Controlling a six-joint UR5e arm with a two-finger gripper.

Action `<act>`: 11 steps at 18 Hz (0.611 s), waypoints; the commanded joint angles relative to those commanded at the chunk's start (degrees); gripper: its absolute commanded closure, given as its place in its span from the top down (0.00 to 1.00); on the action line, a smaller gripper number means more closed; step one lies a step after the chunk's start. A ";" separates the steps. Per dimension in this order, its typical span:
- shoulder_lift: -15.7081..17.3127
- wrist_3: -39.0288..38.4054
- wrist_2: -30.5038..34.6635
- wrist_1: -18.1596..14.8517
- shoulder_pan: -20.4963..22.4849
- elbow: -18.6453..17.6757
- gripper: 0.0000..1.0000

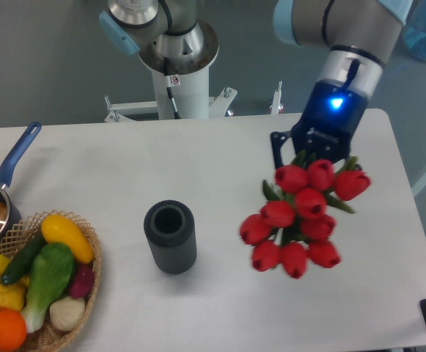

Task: Insert the flowers into the vase
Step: 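Carry the red tulip bunch with the gripper over the grey vase, then lower the tulip stems into the vase opening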

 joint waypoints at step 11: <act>1.23 11.79 -14.70 0.00 -1.06 -6.61 0.04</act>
